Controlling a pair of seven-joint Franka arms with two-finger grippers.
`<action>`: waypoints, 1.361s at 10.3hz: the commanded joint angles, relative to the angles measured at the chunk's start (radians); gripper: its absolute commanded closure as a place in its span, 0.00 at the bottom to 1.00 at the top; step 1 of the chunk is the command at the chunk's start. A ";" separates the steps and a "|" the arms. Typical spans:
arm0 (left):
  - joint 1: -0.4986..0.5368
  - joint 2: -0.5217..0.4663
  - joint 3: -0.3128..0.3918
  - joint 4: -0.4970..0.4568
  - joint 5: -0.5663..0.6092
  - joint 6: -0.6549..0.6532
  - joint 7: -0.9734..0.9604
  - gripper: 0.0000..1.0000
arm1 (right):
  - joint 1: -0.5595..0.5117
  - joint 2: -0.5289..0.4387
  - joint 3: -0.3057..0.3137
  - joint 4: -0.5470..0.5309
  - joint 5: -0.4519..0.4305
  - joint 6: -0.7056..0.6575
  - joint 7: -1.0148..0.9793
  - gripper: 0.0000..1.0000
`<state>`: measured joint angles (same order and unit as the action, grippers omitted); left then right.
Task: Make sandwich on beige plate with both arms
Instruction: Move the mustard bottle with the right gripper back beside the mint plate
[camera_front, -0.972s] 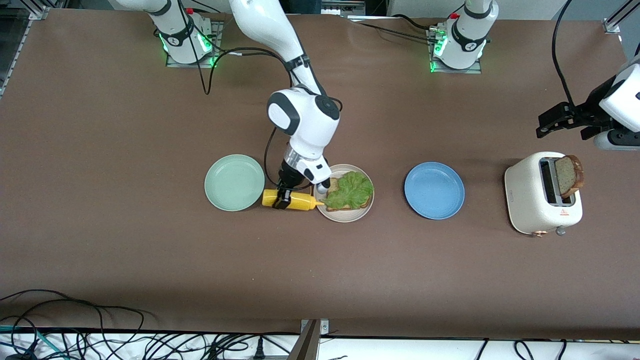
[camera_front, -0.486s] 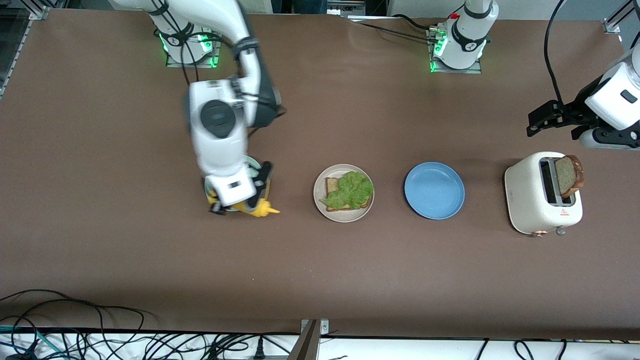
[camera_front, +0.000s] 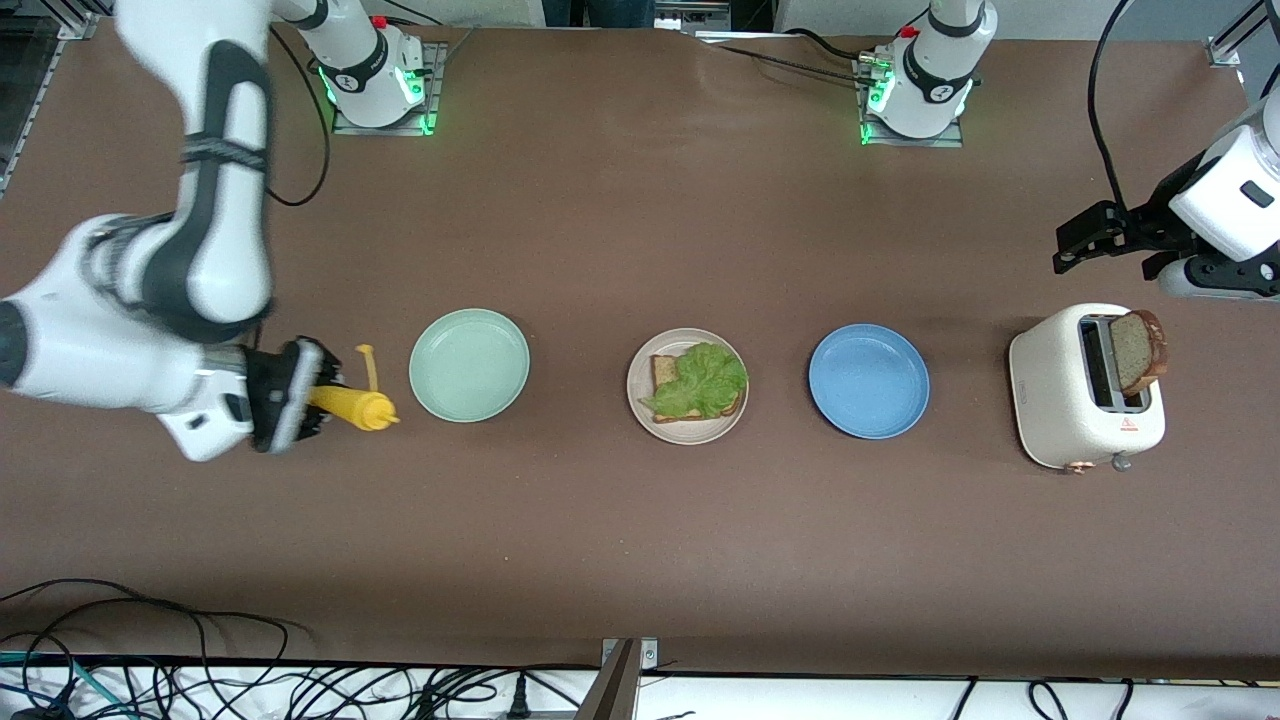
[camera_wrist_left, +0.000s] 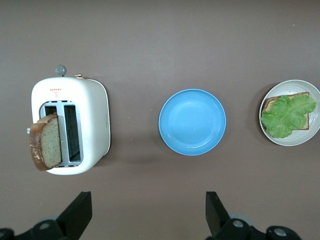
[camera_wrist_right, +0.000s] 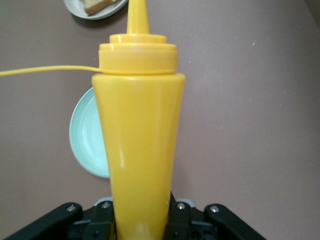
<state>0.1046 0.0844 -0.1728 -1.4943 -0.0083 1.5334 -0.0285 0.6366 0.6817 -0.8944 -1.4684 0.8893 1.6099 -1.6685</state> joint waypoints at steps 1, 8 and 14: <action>0.017 -0.005 0.001 0.002 -0.019 -0.001 0.008 0.00 | -0.145 -0.022 0.032 -0.039 0.059 -0.120 -0.179 1.00; 0.020 -0.005 0.001 0.000 -0.019 -0.002 0.015 0.00 | -0.347 0.079 0.043 -0.294 0.240 -0.239 -0.773 1.00; 0.021 -0.005 0.001 0.000 -0.019 -0.002 0.015 0.00 | -0.518 0.143 0.233 -0.294 0.272 -0.235 -0.988 1.00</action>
<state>0.1206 0.0846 -0.1721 -1.4946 -0.0083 1.5334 -0.0279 0.1384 0.8178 -0.6787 -1.7629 1.1300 1.3893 -2.5963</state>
